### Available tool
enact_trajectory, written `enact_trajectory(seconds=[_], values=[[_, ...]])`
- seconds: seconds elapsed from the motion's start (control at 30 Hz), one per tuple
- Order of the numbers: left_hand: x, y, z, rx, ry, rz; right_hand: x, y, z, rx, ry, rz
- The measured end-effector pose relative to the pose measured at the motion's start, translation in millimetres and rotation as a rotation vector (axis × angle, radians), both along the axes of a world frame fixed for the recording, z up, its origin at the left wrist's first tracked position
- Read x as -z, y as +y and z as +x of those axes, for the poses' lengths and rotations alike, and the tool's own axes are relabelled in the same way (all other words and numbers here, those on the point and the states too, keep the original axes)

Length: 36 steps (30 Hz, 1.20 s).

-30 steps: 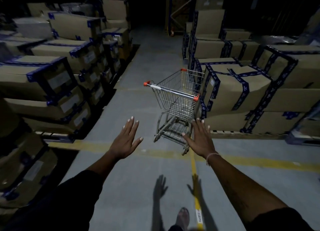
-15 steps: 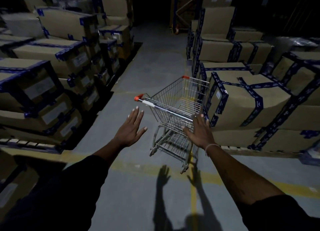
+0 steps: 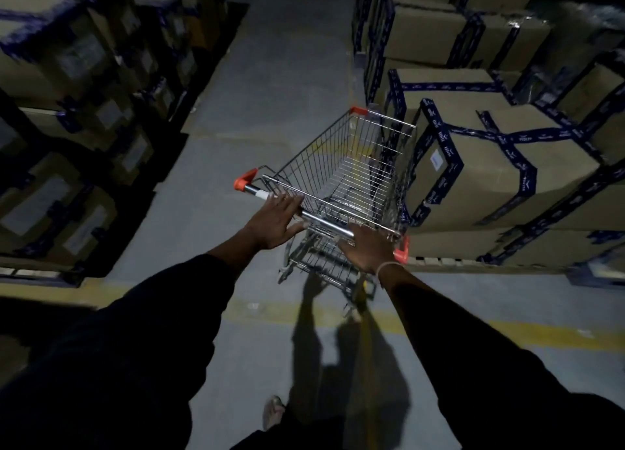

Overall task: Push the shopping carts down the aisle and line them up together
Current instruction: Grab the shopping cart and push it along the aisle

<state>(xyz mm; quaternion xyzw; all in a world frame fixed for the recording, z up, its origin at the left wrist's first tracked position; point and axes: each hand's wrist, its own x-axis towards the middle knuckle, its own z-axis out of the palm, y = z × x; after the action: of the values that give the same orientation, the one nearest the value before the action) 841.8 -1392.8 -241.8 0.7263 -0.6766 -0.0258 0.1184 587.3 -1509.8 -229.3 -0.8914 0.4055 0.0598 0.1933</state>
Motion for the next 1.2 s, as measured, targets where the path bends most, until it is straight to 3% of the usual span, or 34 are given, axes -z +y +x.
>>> enact_trajectory(seconds=[0.17,0.57,1.2], values=[[24,-43,33,0.12,-0.228,-0.131,11,-5,18,0.057,0.06,-0.187],[-1,-76,28,0.048,-0.16,0.183,5,-41,30,0.076,0.23,-0.143],[-10,16,-116,-0.396,-0.154,0.19,-3,-55,-48,-0.414,0.181,-0.251]])
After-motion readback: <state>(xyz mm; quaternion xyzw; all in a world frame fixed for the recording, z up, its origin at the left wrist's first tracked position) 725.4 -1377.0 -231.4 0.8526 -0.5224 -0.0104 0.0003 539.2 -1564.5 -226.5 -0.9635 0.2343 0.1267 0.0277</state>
